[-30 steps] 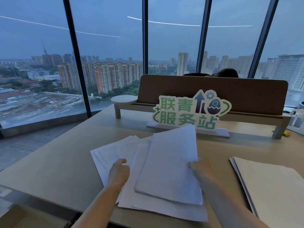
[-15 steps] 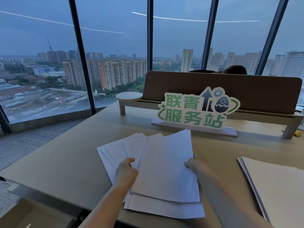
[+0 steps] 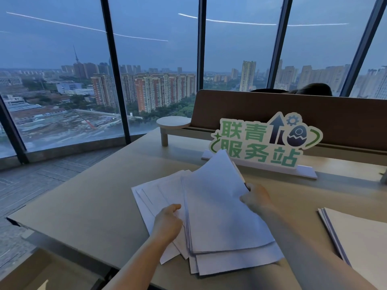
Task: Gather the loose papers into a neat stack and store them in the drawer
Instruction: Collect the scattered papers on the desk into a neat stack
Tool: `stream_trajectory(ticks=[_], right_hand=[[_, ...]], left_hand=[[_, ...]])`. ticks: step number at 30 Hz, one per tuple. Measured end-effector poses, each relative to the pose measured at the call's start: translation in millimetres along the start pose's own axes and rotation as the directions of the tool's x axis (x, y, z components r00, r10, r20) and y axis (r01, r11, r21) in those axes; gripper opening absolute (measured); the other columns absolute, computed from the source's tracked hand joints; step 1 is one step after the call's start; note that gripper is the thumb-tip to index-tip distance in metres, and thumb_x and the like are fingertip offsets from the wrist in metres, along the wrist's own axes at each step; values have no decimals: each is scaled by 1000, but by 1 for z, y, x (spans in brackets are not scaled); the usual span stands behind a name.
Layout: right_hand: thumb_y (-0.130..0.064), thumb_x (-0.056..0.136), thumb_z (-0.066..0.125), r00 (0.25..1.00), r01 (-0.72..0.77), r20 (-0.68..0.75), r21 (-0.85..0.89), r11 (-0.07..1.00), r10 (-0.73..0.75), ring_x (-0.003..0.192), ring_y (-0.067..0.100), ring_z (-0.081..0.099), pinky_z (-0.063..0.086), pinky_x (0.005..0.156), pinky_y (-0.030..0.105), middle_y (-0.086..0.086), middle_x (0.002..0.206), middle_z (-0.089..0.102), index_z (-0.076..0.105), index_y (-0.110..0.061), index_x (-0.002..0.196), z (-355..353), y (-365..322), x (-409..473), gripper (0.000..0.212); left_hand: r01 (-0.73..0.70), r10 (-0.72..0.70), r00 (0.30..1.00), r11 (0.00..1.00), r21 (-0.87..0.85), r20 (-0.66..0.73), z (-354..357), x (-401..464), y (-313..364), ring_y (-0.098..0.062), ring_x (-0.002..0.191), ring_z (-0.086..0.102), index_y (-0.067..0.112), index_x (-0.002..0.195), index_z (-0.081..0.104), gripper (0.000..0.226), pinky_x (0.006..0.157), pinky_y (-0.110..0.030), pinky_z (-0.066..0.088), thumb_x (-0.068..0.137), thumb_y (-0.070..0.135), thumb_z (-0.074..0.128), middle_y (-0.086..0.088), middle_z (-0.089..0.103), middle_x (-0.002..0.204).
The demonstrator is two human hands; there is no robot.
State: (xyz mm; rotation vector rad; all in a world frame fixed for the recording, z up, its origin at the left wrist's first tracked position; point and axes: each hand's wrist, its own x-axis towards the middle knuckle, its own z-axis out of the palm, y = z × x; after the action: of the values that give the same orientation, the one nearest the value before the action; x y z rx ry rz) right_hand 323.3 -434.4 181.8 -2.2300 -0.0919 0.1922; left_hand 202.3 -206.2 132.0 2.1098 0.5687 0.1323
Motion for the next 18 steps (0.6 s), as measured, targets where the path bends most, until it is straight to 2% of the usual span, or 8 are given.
stream_trajectory(ticks=[3,6,9,12,15,18], right_hand=[[3,78,56,996,-36,76,0,999,36,64,21,60,44,54,25,5,77,66,67,-15,94,5,0,8,27],[2,74,59,992,-65,106,-16,998,66,62,19,59,43,54,23,3,73,65,67,-12,99,11,0,14,30],[3,73,60,990,-69,118,-36,997,73,68,21,61,45,56,24,5,82,67,59,-19,105,16,-2,16,39],[2,71,62,993,-46,109,-45,998,51,75,21,64,49,60,26,4,89,67,59,-18,118,19,-4,21,52],[4,73,63,995,4,96,-47,999,0,72,18,62,46,55,24,1,89,64,52,-20,132,20,-11,22,64],[6,76,61,996,23,92,-14,1000,-21,69,19,61,47,55,24,2,88,63,50,-20,137,23,-19,22,67]], left_hand=[[-34,34,999,999,25,6,-1,1,-3,-17,125,52,20,136,54,46,101,-25,39,91,10,47,0,56,139],[-50,50,999,998,28,11,-2,4,-6,-14,112,58,22,125,63,38,87,-20,42,92,12,46,1,63,128],[-52,52,998,998,20,22,-5,6,-6,-11,106,57,21,123,63,38,81,-16,39,90,8,48,2,63,127],[-49,49,999,998,33,-3,-13,10,-11,-14,113,57,20,128,60,42,88,-20,41,89,6,51,1,60,131],[-6,17,994,995,96,-109,-24,12,-18,-20,117,54,24,130,55,45,92,-30,47,87,10,54,-4,52,136],[53,-17,982,980,193,-187,-34,13,-23,-27,128,44,23,137,48,51,105,-38,41,87,19,58,-8,48,140]])
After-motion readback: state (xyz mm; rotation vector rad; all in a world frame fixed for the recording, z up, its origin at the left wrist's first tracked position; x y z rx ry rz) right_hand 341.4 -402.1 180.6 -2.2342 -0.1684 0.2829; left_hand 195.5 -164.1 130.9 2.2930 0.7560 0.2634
